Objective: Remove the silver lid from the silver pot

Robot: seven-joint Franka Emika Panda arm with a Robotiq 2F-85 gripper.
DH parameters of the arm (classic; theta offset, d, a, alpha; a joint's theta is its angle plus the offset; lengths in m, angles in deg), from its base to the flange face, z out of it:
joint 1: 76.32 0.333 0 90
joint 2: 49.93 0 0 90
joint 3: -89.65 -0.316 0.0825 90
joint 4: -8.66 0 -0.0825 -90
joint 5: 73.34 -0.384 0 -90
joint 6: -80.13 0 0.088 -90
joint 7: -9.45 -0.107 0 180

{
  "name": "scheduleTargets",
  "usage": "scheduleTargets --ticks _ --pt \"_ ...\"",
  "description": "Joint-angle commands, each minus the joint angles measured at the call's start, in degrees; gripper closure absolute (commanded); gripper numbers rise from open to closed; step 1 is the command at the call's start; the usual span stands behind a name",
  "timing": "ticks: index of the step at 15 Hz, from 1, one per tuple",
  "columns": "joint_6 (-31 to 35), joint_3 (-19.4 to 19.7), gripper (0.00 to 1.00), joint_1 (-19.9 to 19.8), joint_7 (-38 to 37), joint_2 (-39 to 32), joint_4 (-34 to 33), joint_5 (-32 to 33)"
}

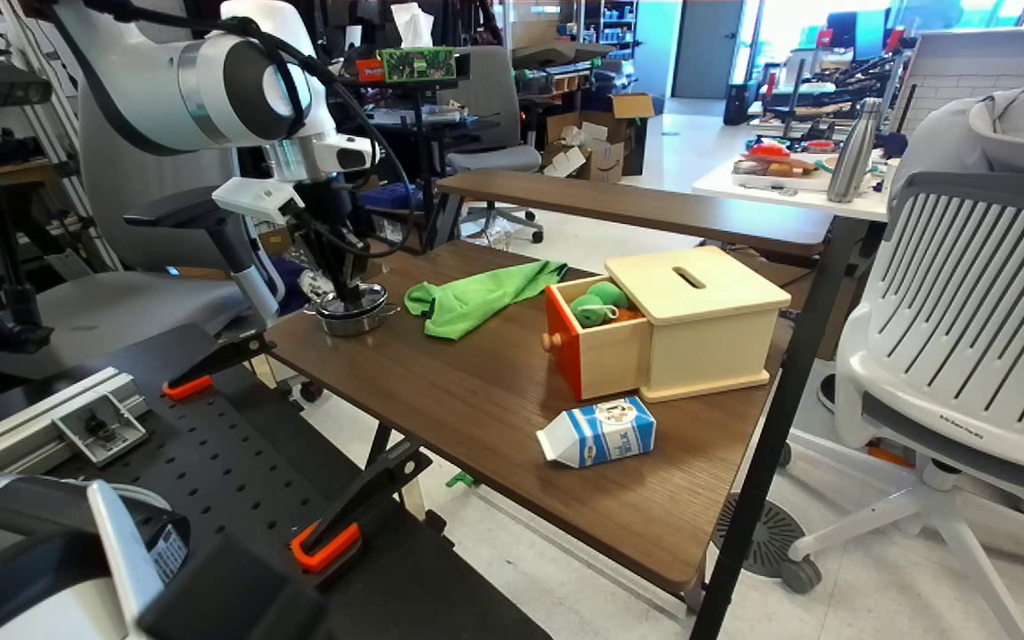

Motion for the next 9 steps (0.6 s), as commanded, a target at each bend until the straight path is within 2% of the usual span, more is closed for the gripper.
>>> scheduleTargets --ticks 1,5,9 --pt "0.3 -0.7 0.95 -1.8 3.1 1.6 -0.8 -3.4" --pt "-1.6 -2.1 0.95 -5.2 5.2 2.1 -5.3 -7.2" --pt "-2.8 -1.6 0.95 -6.6 5.0 -1.1 -13.5 -9.4"
